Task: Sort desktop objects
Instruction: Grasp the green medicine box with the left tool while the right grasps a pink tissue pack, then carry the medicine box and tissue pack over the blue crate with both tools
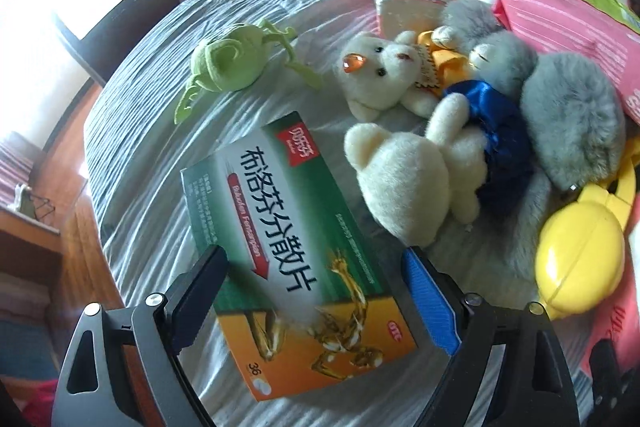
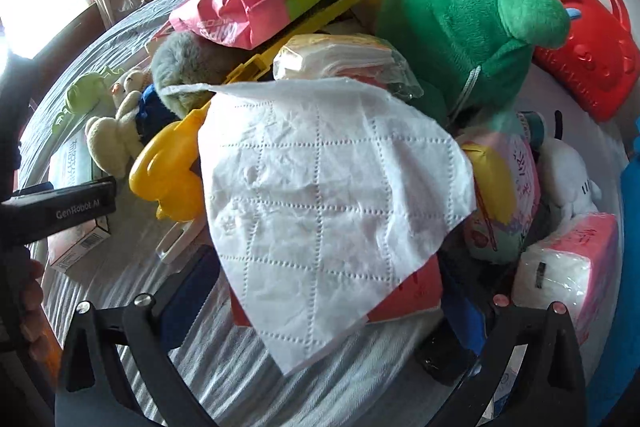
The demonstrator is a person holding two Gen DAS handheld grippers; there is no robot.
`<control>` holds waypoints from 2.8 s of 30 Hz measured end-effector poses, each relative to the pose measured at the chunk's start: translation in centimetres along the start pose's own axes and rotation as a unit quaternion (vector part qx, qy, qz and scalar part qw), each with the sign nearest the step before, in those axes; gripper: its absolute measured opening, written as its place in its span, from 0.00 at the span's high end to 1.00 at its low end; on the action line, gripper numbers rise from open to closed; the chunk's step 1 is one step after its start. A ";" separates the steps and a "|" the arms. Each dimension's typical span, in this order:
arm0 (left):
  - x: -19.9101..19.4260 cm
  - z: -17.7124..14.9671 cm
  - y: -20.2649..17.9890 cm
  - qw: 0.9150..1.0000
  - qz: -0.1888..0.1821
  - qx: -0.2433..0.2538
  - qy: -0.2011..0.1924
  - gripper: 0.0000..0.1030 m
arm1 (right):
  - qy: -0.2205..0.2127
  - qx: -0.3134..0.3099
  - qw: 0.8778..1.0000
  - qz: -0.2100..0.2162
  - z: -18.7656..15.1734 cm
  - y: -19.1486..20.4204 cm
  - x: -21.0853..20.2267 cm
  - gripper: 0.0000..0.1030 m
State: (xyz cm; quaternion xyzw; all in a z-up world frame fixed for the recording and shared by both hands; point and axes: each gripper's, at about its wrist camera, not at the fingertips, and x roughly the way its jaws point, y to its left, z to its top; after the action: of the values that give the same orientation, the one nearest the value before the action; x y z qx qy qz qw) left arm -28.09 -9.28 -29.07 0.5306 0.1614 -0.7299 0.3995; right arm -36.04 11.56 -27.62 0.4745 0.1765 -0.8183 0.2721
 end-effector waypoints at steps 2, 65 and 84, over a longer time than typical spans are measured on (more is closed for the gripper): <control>0.0 0.0 0.5 1.000 0.004 -0.007 0.008 0.13 | 0.000 -0.001 1.000 0.005 0.1 0.0 0.4 0.00; -17.8 -6.0 4.7 0.952 -0.182 0.122 -0.212 0.16 | -0.165 0.079 0.980 -0.084 -1.9 3.6 -18.4 0.16; -34.6 -9.0 -0.4 0.866 -0.327 0.211 -0.315 0.16 | -0.312 0.190 0.900 -0.236 -8.6 -4.6 -41.1 0.15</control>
State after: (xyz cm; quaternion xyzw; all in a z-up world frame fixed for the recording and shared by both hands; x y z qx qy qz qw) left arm -18.47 11.14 -1.37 0.2611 0.0332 -0.9636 0.0461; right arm -16.53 31.33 4.22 0.1820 0.0304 -0.9827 0.0166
